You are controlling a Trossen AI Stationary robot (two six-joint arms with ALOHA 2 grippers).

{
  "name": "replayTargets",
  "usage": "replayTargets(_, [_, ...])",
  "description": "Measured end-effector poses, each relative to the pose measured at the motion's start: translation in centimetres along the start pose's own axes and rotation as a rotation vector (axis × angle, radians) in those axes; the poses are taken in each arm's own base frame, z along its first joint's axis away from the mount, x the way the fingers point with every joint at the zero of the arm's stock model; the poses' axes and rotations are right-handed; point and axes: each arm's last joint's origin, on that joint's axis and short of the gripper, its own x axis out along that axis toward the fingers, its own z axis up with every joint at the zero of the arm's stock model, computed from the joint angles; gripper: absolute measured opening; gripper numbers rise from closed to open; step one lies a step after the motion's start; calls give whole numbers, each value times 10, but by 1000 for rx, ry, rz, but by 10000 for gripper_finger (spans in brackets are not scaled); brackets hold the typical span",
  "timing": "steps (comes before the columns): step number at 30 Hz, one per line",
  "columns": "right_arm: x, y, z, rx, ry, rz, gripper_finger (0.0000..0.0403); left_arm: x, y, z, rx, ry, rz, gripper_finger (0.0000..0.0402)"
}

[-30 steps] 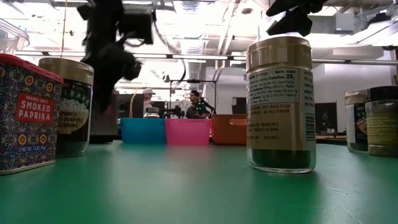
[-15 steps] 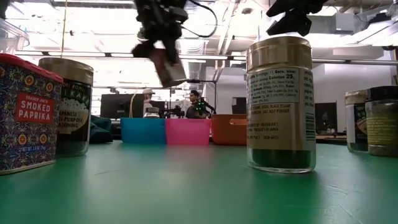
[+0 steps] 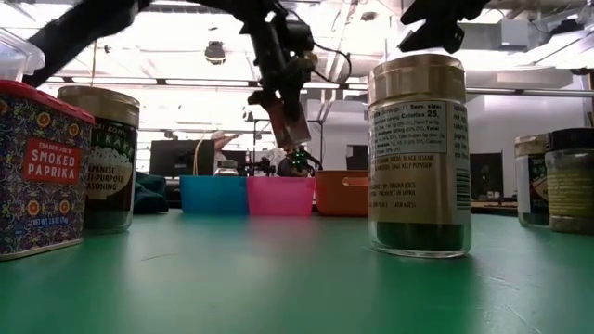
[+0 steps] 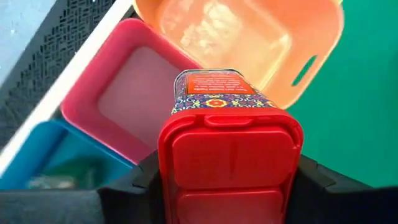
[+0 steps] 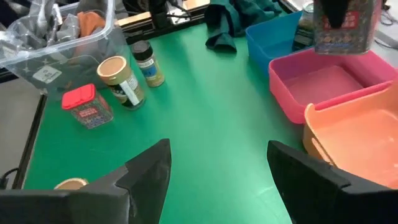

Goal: Sort spices by type
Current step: Put the top red spice can into the pink bin

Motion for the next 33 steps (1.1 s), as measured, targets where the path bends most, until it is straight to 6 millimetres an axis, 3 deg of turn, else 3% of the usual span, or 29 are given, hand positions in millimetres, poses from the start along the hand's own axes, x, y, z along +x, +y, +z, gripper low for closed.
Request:
replayTargets(8, [8,-15,4,59,-5,-86,291,31,26,2,214,64,108,200])
replayTargets(15, [17,-28,5,125,6,-145,291,32,29,18,426,-63,219,209])
replayTargets(20, [20,-29,6,129,3,-147,291,32,37,24,441,-121,244,206])
replayTargets(33, [19,-28,6,112,5,-141,291,78,32,1,493,61,250,206])
